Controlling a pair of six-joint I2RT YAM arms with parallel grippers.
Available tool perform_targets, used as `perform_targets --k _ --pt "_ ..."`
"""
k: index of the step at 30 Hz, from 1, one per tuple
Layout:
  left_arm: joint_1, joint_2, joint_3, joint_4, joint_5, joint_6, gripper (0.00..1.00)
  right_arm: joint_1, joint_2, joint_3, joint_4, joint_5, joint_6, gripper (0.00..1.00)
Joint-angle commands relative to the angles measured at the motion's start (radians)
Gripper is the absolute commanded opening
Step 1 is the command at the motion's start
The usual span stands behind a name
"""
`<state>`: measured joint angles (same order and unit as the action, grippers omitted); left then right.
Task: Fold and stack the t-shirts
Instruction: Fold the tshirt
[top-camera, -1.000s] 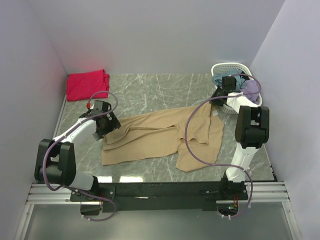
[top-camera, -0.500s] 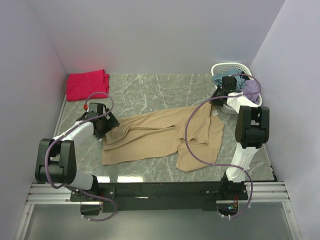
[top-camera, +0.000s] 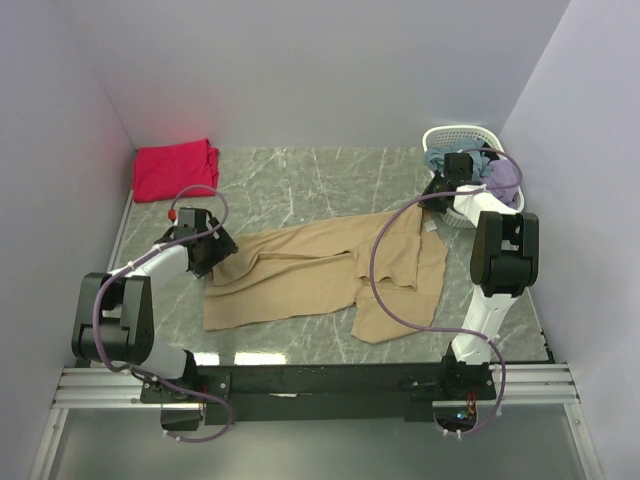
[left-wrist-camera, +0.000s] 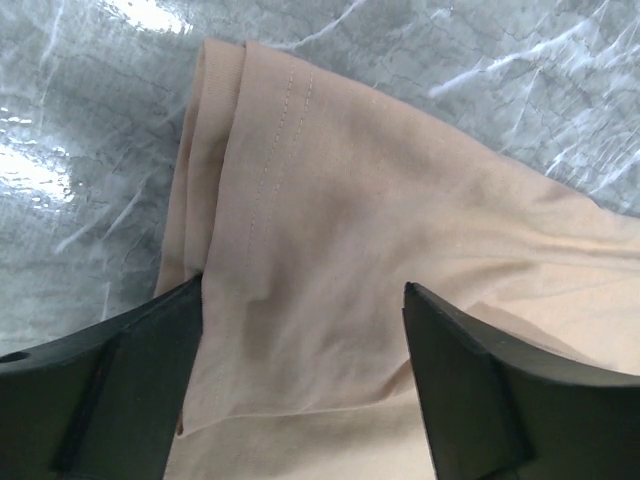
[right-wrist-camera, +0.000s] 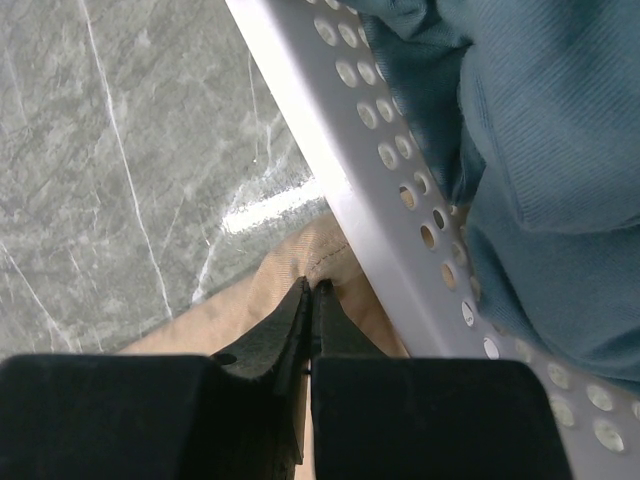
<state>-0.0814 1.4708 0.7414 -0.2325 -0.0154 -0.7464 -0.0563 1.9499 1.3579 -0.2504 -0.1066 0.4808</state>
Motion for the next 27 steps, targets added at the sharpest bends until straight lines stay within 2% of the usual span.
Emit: perform_targets --k 1,4,8,10,13,15,17,21,22,25,26,27 --pt "0.003 0.011 -0.02 0.035 0.019 -0.008 0.82 -0.008 0.009 0.04 0.003 -0.013 -0.01 0.0" --pt "0.003 0.011 -0.011 0.027 -0.01 -0.005 0.73 -0.008 0.014 0.038 0.002 -0.018 -0.01 0.0" --pt "0.003 0.019 0.018 0.013 -0.037 0.008 0.54 -0.008 0.017 0.041 0.002 -0.024 -0.013 0.0" --pt "0.003 0.026 0.045 -0.002 -0.05 0.012 0.52 -0.008 0.018 0.043 0.002 -0.027 -0.011 0.0" --pt "0.006 0.02 0.067 -0.028 -0.077 0.018 0.54 -0.01 0.021 0.047 -0.003 -0.03 -0.013 0.0" --pt "0.005 0.005 0.081 -0.056 -0.089 0.018 0.65 -0.01 0.023 0.049 -0.004 -0.028 -0.013 0.0" --pt "0.005 -0.019 0.084 -0.077 -0.093 0.021 0.73 -0.008 0.023 0.049 -0.006 -0.027 -0.016 0.0" --pt "0.005 -0.064 0.062 -0.061 -0.1 0.024 0.74 -0.008 0.026 0.047 -0.004 -0.03 -0.015 0.0" --pt "0.006 -0.063 0.059 -0.053 -0.092 0.03 0.72 -0.008 0.026 0.047 -0.004 -0.033 -0.015 0.0" --pt "0.006 -0.04 0.055 -0.038 -0.069 0.032 0.57 -0.01 0.03 0.05 -0.007 -0.034 -0.016 0.0" --pt "0.006 -0.032 0.052 -0.033 -0.064 0.032 0.44 -0.008 0.032 0.053 -0.01 -0.033 -0.018 0.0" --pt "0.006 -0.029 0.043 -0.028 -0.063 0.032 0.37 -0.01 0.03 0.053 -0.013 -0.031 -0.019 0.0"
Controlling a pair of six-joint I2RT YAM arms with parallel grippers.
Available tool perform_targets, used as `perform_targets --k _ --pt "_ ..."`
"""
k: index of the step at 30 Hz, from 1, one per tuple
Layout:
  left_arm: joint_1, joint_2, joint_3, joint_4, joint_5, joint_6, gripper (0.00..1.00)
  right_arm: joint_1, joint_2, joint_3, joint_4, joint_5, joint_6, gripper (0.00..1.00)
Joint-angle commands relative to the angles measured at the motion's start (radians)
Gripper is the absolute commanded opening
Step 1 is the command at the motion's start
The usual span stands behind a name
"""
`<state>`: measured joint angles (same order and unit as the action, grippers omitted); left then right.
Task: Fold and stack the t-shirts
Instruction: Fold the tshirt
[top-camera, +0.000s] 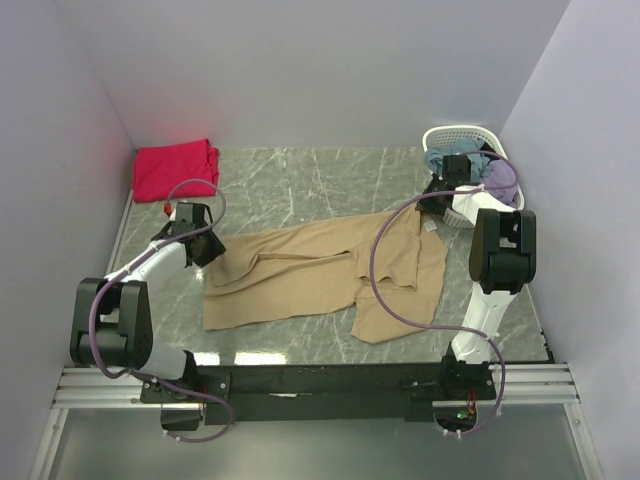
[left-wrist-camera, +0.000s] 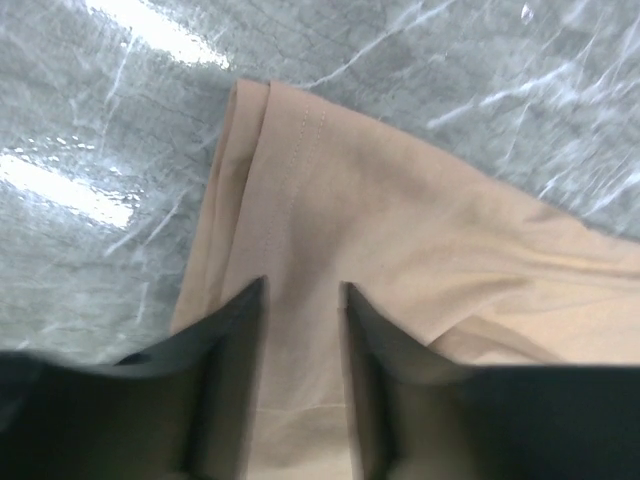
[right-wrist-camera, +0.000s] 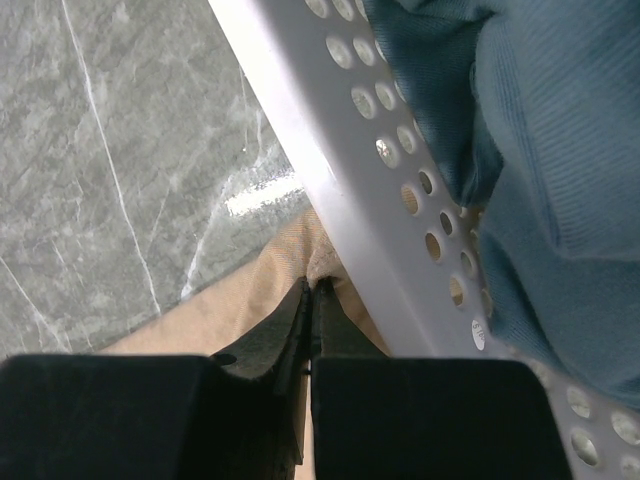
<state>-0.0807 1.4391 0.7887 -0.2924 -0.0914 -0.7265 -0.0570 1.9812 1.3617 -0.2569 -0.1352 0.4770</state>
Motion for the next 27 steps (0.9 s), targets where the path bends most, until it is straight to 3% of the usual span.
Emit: perform_targets --k 1,3,9,27 --pt "0.006 0.006 -0.008 0.032 0.015 0.01 0.33 -0.007 -0.001 0.05 -0.008 -0.001 -0.015 0.0" --pt "0.006 0.0 -0.017 0.029 0.015 0.01 0.31 -0.007 -0.005 0.05 -0.008 0.0 -0.017 0.0" --pt "0.006 -0.066 -0.029 -0.027 -0.039 0.002 0.44 -0.007 -0.004 0.048 -0.007 -0.006 -0.014 0.0" --pt "0.006 -0.02 -0.077 -0.013 -0.065 -0.002 0.46 -0.007 -0.002 0.047 -0.008 -0.006 -0.015 0.01"
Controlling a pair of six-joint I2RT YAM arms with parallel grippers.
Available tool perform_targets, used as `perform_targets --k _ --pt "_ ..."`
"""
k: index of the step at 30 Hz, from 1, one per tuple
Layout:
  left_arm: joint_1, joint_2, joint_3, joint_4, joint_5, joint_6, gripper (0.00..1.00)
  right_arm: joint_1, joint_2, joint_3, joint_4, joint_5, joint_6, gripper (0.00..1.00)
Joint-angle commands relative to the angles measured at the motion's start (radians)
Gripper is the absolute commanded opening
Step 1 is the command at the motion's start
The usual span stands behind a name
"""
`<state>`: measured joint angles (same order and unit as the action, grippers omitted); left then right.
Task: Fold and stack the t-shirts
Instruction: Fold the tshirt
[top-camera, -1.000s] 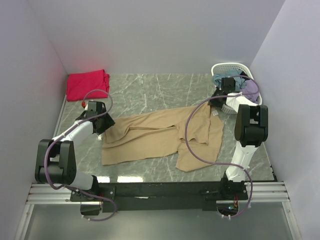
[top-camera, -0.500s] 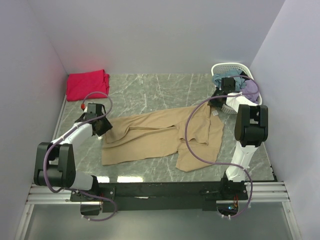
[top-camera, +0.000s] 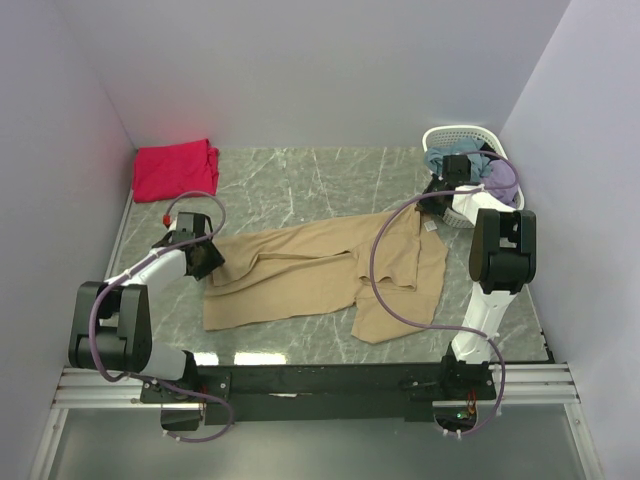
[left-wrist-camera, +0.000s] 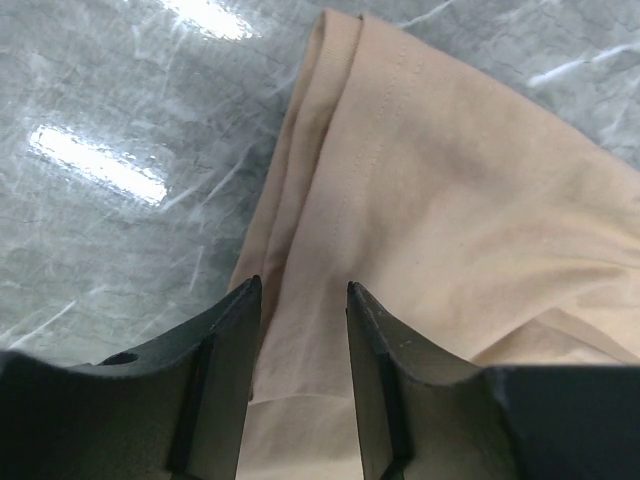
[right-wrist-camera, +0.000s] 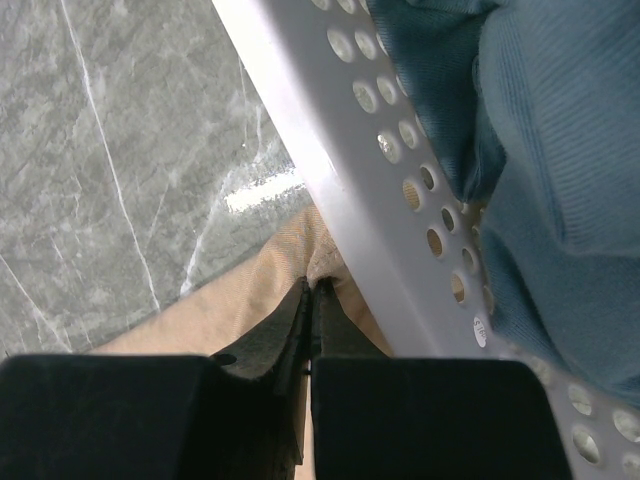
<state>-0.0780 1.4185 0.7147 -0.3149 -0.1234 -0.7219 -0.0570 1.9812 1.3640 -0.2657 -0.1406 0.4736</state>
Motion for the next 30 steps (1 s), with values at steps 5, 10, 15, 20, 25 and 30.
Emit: perform_targets --k 5,10,15,20,25,30 --pt "0.003 0.016 0.005 0.008 -0.038 -0.001 0.45 -0.009 0.001 0.047 -0.001 0.001 -0.012 0.01" --pt "0.003 0.016 0.0 0.019 -0.035 -0.004 0.36 -0.007 0.002 0.052 -0.004 0.001 -0.013 0.01" --pt "0.003 0.017 0.011 0.019 -0.039 -0.001 0.17 -0.007 0.002 0.05 -0.001 -0.002 -0.013 0.01" --pt "0.003 0.02 0.019 0.017 -0.044 0.002 0.01 -0.009 0.007 0.049 -0.004 -0.001 -0.015 0.01" --pt "0.003 0.016 0.04 0.016 -0.076 -0.002 0.01 -0.007 0.007 0.056 -0.007 -0.002 -0.018 0.01" --pt "0.009 -0.018 0.092 0.0 -0.111 -0.002 0.01 -0.009 0.014 0.06 -0.009 -0.007 -0.016 0.01"
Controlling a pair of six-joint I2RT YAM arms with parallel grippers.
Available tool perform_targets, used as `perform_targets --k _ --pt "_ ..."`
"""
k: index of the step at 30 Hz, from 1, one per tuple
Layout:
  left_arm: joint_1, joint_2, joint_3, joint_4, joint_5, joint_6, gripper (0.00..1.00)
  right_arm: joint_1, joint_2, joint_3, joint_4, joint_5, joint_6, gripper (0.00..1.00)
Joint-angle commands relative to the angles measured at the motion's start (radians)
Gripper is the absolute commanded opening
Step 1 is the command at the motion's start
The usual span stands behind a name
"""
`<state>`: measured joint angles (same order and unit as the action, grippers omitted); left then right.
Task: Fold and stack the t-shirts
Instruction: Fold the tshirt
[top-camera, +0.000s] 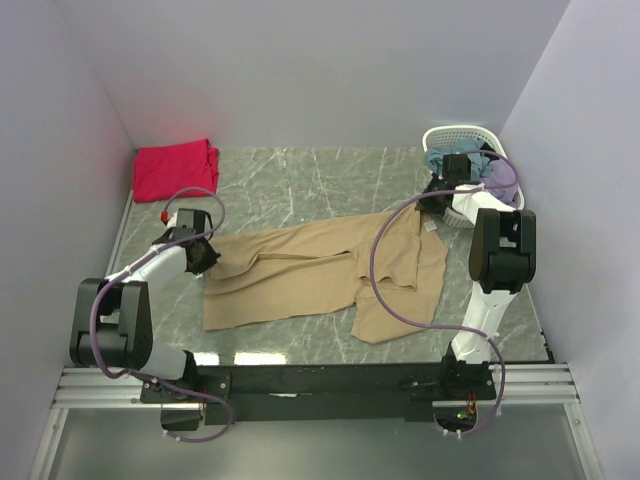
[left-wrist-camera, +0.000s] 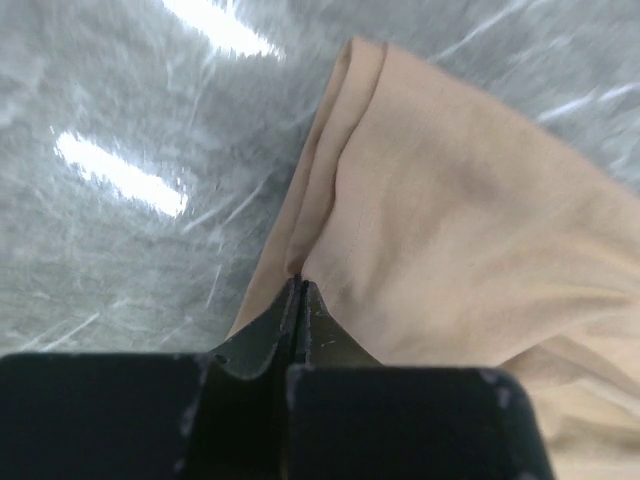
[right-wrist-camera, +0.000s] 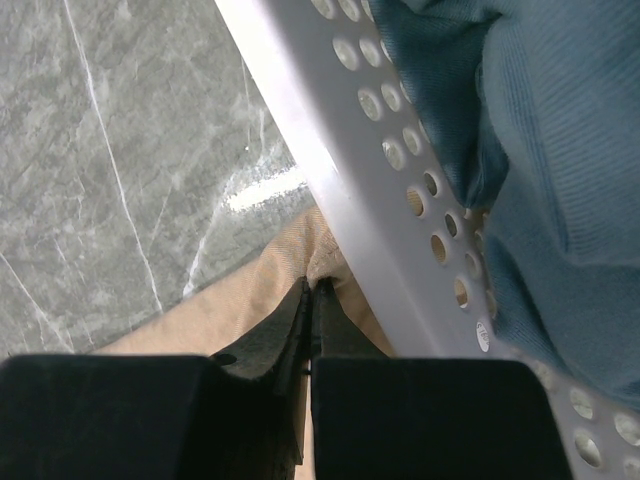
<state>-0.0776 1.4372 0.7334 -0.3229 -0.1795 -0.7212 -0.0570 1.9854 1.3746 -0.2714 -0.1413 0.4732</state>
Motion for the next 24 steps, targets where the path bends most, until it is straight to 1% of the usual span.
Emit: perform_targets --k 1,4,7,11,13,16,18,19,24 --pt "0.012 -0.04 0.101 0.007 -0.06 0.0 0.01 -0.007 0.012 0.049 -0.003 -0.009 -0.016 0.01" --pt "0.027 -0.025 0.159 -0.004 -0.075 0.014 0.01 -0.007 0.016 0.044 0.0 -0.006 -0.015 0.01" --pt "0.044 0.0 0.187 0.005 -0.078 0.017 0.01 -0.009 0.021 0.05 -0.006 0.002 -0.016 0.01" --pt "0.056 0.031 0.179 0.033 -0.098 0.019 0.01 -0.007 0.026 0.067 -0.025 0.022 -0.018 0.0" --pt "0.067 0.052 0.166 0.059 -0.08 0.016 0.01 -0.007 0.024 0.066 -0.02 0.032 -0.018 0.0" --pt "0.075 0.083 0.162 0.082 -0.091 0.019 0.01 -0.012 0.026 0.078 -0.029 0.042 -0.021 0.0" --pt "0.076 0.092 0.172 0.064 -0.069 0.019 0.01 -0.015 0.024 0.081 -0.035 0.04 -0.021 0.0" --pt "0.076 0.079 0.16 0.07 -0.001 0.02 0.01 -0.017 0.023 0.08 -0.034 0.043 -0.022 0.0" --pt "0.076 0.014 0.123 0.042 0.118 0.02 0.01 -0.018 0.029 0.084 -0.037 0.039 -0.025 0.0"
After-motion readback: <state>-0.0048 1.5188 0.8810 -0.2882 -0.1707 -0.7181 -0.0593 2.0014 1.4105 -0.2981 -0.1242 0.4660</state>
